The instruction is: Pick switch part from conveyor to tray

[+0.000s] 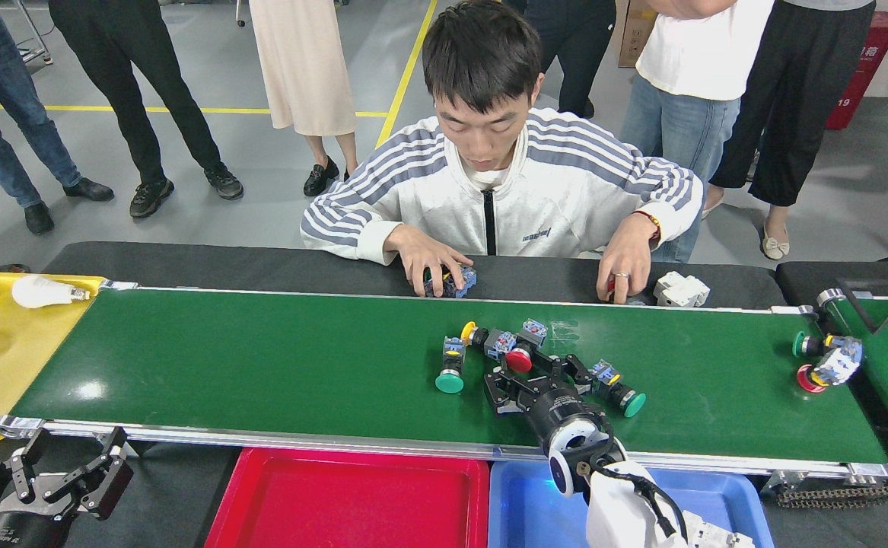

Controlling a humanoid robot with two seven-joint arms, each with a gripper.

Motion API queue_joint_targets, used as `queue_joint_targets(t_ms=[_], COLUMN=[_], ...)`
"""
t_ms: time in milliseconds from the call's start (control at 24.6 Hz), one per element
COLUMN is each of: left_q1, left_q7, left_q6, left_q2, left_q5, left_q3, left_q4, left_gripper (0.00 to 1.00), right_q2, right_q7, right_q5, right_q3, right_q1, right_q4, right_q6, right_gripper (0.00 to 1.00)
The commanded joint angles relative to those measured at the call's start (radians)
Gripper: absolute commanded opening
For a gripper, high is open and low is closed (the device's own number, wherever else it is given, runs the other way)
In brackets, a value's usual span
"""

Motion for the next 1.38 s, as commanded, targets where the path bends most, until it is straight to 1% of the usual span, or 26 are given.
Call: queue_joint_targets(t_ms=[0,162,244,284,325,365,406,487,649,690,771,812,852,974,1055,1136,1218,1258,1339], left_q1=[-0.011,-0.011,-0.011,-0.011,-0.011,-0.011,-0.011,-0.011,-0.009,-0.009,-0.009,-0.006,-0.003,0.005,0.012,0.014,0.014,0.011,0.002], left_q7=[0.007,0.007,0.007,0.007,0.007,0.007,0.007,0.007,0.007,0.007,0.007,0.007,0.007,0.007,0.007,0.007,0.006,0.004,-0.004], left_q6=[0.004,0.001,0.0,0.0,-0.002,-0.002,-0.002,-0.002,-0.003,-0.003,-0.005,-0.006,-0.005,-0.006,-0.011,-0.059,-0.129,-0.157,-0.18], left_q2=[0.014,0.014,0.014,0.014,0.014,0.014,0.014,0.014,0.016,0.016,0.016,0.016,0.016,0.013,0.014,0.011,0.004,0.001,-0.006], left_q5=[0.001,0.001,0.001,0.003,0.003,0.003,0.003,0.004,0.004,0.004,0.004,0.004,0.004,0.004,0.006,0.006,0.006,0.004,0.004], left_q3=[0.002,0.0,-0.006,-0.01,-0.015,-0.023,-0.03,-0.044,-0.05,-0.05,-0.05,-0.049,-0.049,-0.049,-0.05,-0.05,-0.052,-0.06,-0.118], left_q4=[-0.011,-0.013,-0.016,-0.016,-0.017,-0.017,-0.017,-0.02,-0.02,-0.022,-0.025,-0.033,-0.039,-0.057,-0.065,-0.077,-0.103,-0.118,-0.14], left_gripper=[1.0,1.0,1.0,1.0,1.0,1.0,1.0,1.0,1.0,1.0,1.0,1.0,1.0,1.0,1.0,1.0,1.0,1.0,1.0], right_q2=[-0.002,-0.019,-0.04,-0.045,-0.046,-0.048,-0.049,-0.049,-0.045,-0.056,-0.075,-0.072,-0.068,-0.048,-0.049,-0.056,-0.057,-0.06,-0.071], right_q7=[-0.014,-0.014,-0.014,-0.014,-0.013,-0.013,-0.014,-0.014,-0.016,-0.018,-0.036,-0.06,-0.077,-0.175,-0.214,-0.211,-0.191,-0.172,-0.128], right_q5=[-0.003,-0.003,0.002,0.005,0.013,0.014,0.014,0.013,0.002,-0.01,-0.042,-0.053,-0.055,-0.056,-0.056,-0.056,-0.056,-0.053,-0.032], right_q3=[0.004,0.102,0.151,0.175,0.218,0.261,0.284,0.292,0.278,0.246,0.11,0.024,-0.038,-0.275,-0.381,-0.432,-0.435,-0.434,-0.421], right_q1=[0.034,0.227,0.299,0.31,0.313,0.313,0.313,0.313,0.304,0.307,0.328,0.358,0.385,0.505,0.548,0.562,0.551,0.533,0.457], right_q4=[-0.085,-0.321,-0.401,-0.411,-0.41,-0.408,-0.407,-0.408,-0.427,-0.441,-0.464,-0.476,-0.487,-0.534,-0.536,-0.528,-0.516,-0.508,-0.49], right_q6=[-0.055,-0.213,-0.302,-0.331,-0.351,-0.354,-0.359,-0.366,-0.369,-0.368,-0.362,-0.357,-0.345,-0.247,-0.175,-0.121,-0.05,-0.018,0.016], right_gripper=[0.02,0.02,0.02,0.11,0.53,1.0,1.0,1.0,1.0,1.0,1.0,1.0,1.0,1.0,1.0,1.0,1.0,1.0,1.0])
